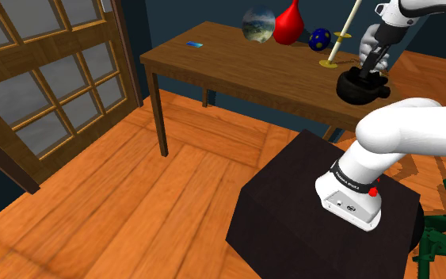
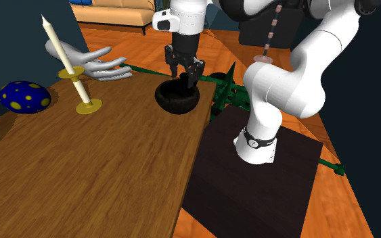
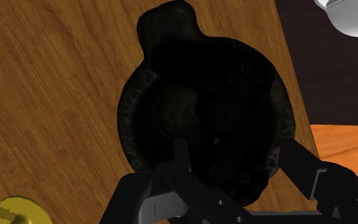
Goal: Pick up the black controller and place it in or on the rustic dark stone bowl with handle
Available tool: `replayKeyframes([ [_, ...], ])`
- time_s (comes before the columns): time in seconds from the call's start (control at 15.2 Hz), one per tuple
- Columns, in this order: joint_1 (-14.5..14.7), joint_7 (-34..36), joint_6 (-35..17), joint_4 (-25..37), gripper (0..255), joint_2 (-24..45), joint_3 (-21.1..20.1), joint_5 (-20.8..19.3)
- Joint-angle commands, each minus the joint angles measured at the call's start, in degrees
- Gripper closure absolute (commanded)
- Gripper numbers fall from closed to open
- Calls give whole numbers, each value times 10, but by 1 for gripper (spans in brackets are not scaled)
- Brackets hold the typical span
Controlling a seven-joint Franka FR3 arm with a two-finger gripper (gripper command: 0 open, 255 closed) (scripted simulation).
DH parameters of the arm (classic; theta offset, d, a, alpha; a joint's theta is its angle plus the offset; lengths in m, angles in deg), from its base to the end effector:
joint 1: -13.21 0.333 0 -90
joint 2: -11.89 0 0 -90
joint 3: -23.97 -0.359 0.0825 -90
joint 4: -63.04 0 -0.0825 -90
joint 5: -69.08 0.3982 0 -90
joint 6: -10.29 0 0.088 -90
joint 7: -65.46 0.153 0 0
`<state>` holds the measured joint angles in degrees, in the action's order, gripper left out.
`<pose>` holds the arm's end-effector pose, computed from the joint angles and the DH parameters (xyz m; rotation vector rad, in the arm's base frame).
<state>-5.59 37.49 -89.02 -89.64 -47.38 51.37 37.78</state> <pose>0.1335 -0.2511 0.4671 2.9938 -0.0534 -0.0242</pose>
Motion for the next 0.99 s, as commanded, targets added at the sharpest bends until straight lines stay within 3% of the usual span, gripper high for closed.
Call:
replayKeyframes([
  [0.0,0,0,0,0,0,0,0,0],
  [0.26,0,0,0,0,0,0,0,0],
  [0.53,12,-5,65,67,0,4,-36,33],
  [0.92,11,-5,65,67,0,4,-36,33],
])
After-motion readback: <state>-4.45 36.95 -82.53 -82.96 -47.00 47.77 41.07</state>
